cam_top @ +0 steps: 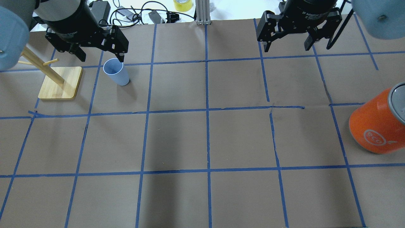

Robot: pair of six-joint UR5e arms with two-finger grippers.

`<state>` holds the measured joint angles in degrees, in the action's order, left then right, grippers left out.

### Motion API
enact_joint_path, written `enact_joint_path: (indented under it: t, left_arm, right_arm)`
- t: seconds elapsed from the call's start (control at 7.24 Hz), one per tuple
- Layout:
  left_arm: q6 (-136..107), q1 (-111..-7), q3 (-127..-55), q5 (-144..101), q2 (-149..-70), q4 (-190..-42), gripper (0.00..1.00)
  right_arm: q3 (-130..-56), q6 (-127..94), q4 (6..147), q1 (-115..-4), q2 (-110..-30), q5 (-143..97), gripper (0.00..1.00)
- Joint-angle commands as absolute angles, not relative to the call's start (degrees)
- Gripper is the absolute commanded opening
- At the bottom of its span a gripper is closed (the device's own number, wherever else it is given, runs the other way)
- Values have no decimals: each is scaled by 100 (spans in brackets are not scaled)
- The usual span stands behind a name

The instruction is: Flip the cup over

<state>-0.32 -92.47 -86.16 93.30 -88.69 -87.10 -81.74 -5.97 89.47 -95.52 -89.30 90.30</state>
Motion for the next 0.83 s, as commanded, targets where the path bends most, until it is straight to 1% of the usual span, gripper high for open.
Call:
enact_joint_path:
  t: [0.0,0.69]
  left_arm:
    - [-53,-9255,-8701,9299,-8789,-8754,100]
    - [-44,-9264,-8719,9351,-8771,-8754,100]
  right_arm:
    - [-8174,-598,8947,-9554,-8930,9026,100]
    - [-8174,-615,8947,-9554,-8930,9009,100]
